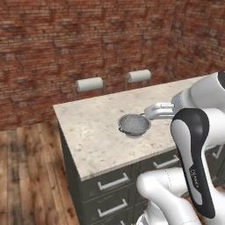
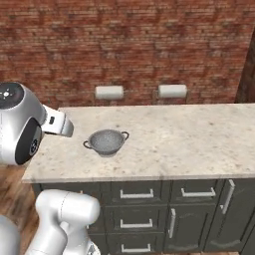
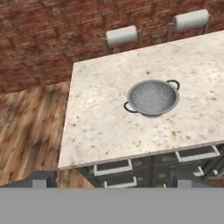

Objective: Pick the colander and jug and place them in the sink. Then turn on the water.

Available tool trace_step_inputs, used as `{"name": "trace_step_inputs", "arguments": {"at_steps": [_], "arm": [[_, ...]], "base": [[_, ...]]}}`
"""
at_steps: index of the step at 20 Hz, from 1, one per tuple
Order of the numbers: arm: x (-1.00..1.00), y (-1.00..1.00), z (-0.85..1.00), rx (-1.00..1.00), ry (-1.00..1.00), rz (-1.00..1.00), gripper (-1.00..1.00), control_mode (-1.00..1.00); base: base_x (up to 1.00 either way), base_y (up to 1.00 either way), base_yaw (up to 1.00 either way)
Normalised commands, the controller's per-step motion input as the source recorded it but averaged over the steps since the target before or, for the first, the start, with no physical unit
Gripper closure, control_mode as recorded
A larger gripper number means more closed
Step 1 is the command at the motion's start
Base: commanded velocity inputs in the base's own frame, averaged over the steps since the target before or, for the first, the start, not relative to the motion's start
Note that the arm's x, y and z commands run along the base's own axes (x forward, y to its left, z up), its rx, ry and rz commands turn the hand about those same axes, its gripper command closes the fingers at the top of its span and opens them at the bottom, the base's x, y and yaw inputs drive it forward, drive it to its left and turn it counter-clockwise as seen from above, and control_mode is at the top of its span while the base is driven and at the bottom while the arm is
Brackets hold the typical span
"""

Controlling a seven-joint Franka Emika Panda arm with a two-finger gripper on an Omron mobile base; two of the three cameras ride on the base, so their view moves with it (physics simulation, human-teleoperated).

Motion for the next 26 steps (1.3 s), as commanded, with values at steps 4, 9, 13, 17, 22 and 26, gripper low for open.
{"name": "trace_step_inputs", "arguments": {"at_steps": [4, 9, 13, 17, 22, 26], "arm": [[0.00, 0.00, 0.00, 0.00, 0.00, 0.00, -1.00, 1.00], [0.00, 0.00, 0.00, 0.00, 0.00, 0.00, -1.00, 1.00], [0.00, 0.00, 0.00, 0.00, 0.00, 0.00, -1.00, 1.00], [0.00, 0.00, 0.00, 0.00, 0.00, 0.00, -1.00, 1.00], [0.00, 0.00, 0.00, 0.00, 0.00, 0.00, -1.00, 1.00], [0.00, 0.00, 0.00, 0.00, 0.00, 0.00, -1.00, 1.00]], "base": [[0.63, -0.82, 0.17], [0.73, -0.65, -0.08], [1.00, 0.30, -0.03], [1.00, 0.22, 0.16], [1.00, -0.28, 0.50], [0.92, -0.34, 0.35]]}}
